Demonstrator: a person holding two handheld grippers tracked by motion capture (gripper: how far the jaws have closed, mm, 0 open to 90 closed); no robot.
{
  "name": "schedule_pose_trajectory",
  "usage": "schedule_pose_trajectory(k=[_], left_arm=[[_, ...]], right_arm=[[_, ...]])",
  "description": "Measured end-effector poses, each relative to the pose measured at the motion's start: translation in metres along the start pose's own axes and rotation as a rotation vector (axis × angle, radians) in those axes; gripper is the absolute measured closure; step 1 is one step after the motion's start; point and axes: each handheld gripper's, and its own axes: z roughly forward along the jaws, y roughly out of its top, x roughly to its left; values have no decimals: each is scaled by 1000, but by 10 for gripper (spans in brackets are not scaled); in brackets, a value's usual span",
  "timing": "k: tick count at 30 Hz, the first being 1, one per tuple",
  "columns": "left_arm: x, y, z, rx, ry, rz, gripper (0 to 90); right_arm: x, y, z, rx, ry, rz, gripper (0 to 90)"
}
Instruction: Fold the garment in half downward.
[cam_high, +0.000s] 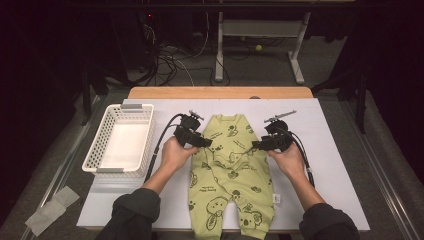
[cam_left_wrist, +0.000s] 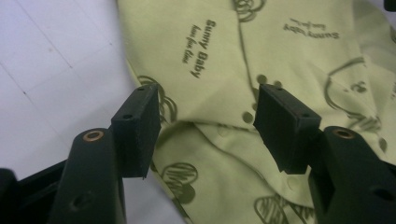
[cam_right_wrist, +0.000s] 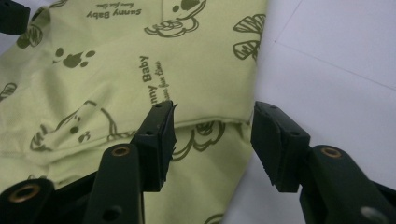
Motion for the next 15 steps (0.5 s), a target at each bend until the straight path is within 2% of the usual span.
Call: schedule_pose_trajectory(k=[5, 10, 11, 15], left_arm=[[11, 18, 8, 37, 34, -37, 397], [18, 25, 18, 60, 50, -70, 397], [21, 28, 23, 78, 62, -82, 397], [25, 30, 31, 86, 48, -107, 397]], right_arm=[[-5, 14, 11, 46, -11, 20, 501], [-8, 25, 21, 64, -34, 46, 474], [-9, 28, 23, 67, -39, 54, 474], [-12, 32, 31, 88, -48, 77, 478]])
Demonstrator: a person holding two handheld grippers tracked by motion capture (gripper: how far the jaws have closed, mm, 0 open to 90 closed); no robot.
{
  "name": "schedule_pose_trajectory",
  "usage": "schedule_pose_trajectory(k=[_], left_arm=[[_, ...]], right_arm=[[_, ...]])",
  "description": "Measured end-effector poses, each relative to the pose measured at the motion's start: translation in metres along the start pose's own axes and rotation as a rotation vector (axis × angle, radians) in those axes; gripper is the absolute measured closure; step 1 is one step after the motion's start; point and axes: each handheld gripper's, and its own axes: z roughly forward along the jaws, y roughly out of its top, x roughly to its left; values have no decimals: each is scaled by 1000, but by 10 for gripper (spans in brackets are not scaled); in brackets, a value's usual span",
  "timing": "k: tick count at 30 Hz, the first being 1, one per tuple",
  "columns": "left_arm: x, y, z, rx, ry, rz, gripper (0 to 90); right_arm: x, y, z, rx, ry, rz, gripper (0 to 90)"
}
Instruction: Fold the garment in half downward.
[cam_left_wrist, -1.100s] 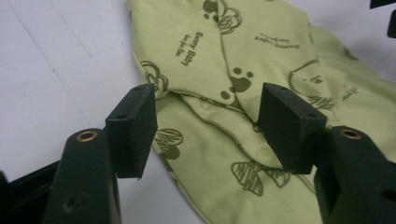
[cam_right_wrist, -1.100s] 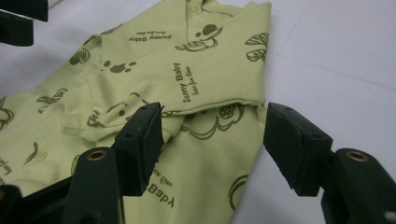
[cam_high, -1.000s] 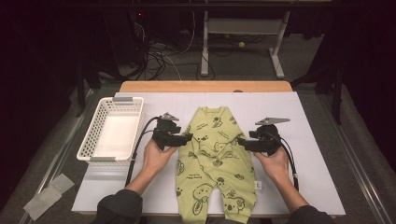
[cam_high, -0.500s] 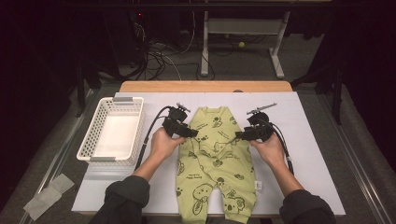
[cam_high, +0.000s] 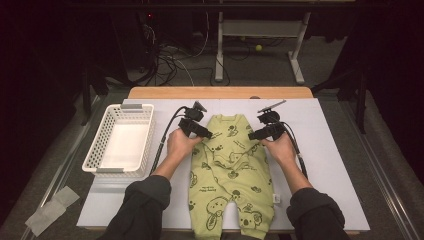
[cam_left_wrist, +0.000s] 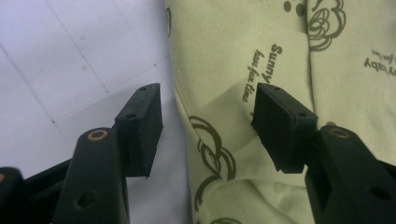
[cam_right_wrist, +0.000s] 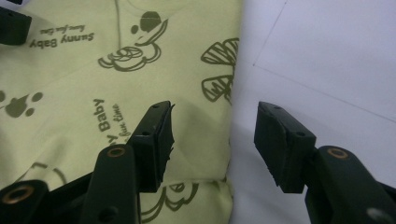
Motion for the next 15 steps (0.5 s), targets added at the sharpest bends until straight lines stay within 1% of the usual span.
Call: schedule_pose_trajectory(k=[1, 2, 5, 6, 8, 10, 11, 13, 14, 15], left_arm=[[0, 0, 0, 0, 0, 0, 397], [2, 1, 3, 10, -5, -11, 398], [5, 1, 4, 3, -18, -22, 427], [5, 1, 4, 3, -18, -22, 435], [6, 1, 4, 3, -18, -20, 460], [5, 0, 5, 6, -21, -19, 496], [4, 0, 5, 11, -32, -18, 529], [1, 1, 5, 16, -39, -13, 582], [1, 1, 5, 19, -46, -11, 619], [1, 1, 5, 19, -46, -11, 651]], right_arm=[[-1, 1, 2, 11, -1, 2, 480], [-1, 2, 4, 20, 0, 5, 486], [-3, 3, 9, 39, 12, 20, 502], [-3, 3, 9, 39, 12, 20, 502], [-2, 5, 13, 43, 2, 11, 538], [1, 7, 16, 61, -7, -10, 582], [2, 7, 16, 62, -20, -16, 629], [3, 8, 17, 73, -7, -26, 729], [4, 8, 16, 77, -15, -38, 775], [4, 8, 16, 77, -15, -38, 775]])
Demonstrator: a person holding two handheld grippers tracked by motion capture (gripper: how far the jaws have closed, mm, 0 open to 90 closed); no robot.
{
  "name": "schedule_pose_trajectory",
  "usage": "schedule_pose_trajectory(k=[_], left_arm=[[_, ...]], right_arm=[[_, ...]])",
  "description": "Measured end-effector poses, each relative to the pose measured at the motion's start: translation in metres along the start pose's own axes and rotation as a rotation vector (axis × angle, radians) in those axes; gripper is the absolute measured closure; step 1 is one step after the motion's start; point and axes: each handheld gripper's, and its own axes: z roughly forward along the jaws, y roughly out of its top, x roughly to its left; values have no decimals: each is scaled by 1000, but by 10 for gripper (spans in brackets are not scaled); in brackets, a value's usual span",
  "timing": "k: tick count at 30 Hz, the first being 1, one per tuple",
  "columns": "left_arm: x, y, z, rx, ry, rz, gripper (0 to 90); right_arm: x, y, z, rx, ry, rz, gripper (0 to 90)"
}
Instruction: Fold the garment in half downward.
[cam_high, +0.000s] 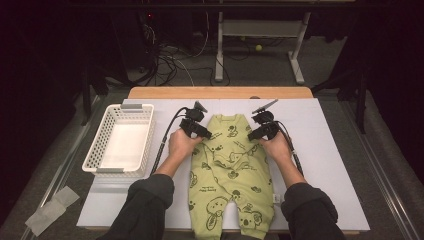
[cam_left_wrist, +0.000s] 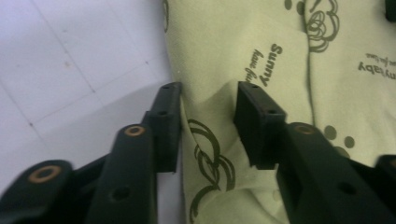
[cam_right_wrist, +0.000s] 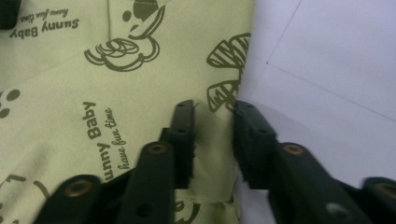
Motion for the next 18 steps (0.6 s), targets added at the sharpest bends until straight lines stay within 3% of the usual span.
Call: schedule_pose_trajectory(k=[1, 2, 7, 18], left_arm=[[0, 0, 0, 3, -16, -2, 651], [-2, 0, -1, -2, 0, 21, 729], [-6, 1, -4, -7, 12, 50, 767], [-13, 23, -23, -43, 51, 93, 785]], right_arm=[[1, 0, -1, -2, -1, -8, 817], [2, -1, -4, -13, 3, -26, 845], [3, 0, -7, -12, -9, -66, 852], [-3, 8, -27, -72, -79, -33, 857]])
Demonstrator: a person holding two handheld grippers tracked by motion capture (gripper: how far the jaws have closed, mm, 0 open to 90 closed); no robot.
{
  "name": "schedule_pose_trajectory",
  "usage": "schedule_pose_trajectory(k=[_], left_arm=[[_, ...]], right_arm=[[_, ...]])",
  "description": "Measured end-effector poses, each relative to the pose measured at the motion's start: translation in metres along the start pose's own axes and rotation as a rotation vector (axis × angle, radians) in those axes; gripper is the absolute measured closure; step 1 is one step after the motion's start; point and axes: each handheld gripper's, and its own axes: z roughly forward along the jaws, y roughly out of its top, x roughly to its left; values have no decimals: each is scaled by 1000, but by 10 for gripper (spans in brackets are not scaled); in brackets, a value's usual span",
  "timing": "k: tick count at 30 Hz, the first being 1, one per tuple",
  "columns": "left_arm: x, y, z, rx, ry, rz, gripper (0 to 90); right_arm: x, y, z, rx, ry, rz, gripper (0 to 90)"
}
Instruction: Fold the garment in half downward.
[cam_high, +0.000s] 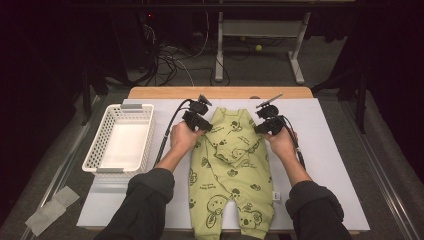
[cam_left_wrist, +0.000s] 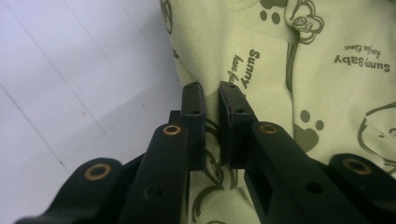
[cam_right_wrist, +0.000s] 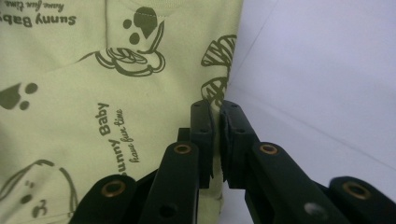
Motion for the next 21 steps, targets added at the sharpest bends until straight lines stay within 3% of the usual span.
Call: schedule_pose_trajectory(k=[4, 7, 9, 14, 16, 21], left_arm=[[3, 9, -7, -19, 12, -6, 786], [8, 18, -23, -72, 24, 5, 783], [9, 19, -27, -78, 17, 2, 781], [8, 9, -28, -46, 13, 29, 776], [9, 0, -28, -61, -20, 13, 774], [7, -9, -36, -85, -51, 21, 771]], right_arm=[[2, 11, -5, -24, -30, 1, 859], [0, 19, -11, -54, -52, 11, 859], [1, 21, -14, -72, -54, 8, 859], [6, 16, -13, -80, -57, -26, 857], [11, 8, -12, -84, -54, -41, 856], [16, -6, -22, -108, -47, -63, 856]])
